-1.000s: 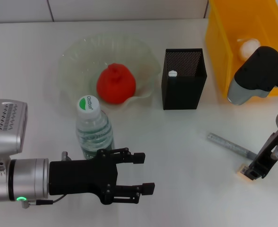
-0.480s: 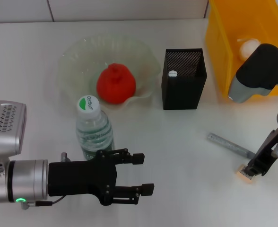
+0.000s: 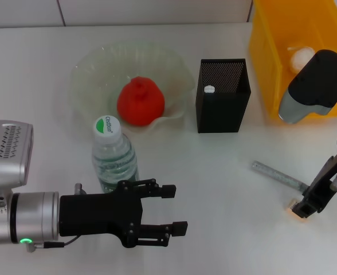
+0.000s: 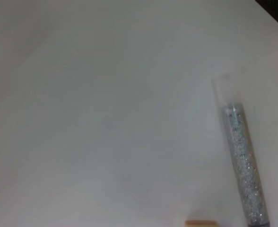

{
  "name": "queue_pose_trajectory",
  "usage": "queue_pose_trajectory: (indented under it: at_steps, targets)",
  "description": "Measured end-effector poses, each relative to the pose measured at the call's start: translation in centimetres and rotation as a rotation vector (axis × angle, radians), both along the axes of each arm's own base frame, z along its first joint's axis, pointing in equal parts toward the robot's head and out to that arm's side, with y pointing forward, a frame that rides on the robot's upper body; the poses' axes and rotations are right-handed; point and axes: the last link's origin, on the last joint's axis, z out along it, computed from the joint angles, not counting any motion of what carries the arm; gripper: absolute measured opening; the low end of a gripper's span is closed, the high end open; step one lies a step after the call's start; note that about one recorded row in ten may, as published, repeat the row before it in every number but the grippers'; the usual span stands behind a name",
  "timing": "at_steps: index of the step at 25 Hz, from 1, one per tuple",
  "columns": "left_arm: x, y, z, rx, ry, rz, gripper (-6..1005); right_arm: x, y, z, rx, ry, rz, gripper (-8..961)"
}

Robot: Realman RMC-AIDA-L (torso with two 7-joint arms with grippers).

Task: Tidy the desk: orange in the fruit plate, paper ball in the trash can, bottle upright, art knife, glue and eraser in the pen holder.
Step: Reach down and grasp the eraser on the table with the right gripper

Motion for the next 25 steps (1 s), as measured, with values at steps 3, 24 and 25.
queue_pose_trajectory:
  at_steps: [3,24,25]
  targets:
    - [0.0,0.0,0.0,0.0,0.0,0.0,799,0.0,-0.14,-0.28,-0.008,-0.007,0.0,389]
    - [-0.03,-0.26,-0.21,0.0,-0.006,0.0,799,0.39,-0.21,-1.08,-0.015,-0.027,-0.003,314]
    - [-0.02,-0.28,-0.22,0.0,-0.007,0.0,799,0.38,-0.21,-1.16,-0.016,-0.028,0.001,310]
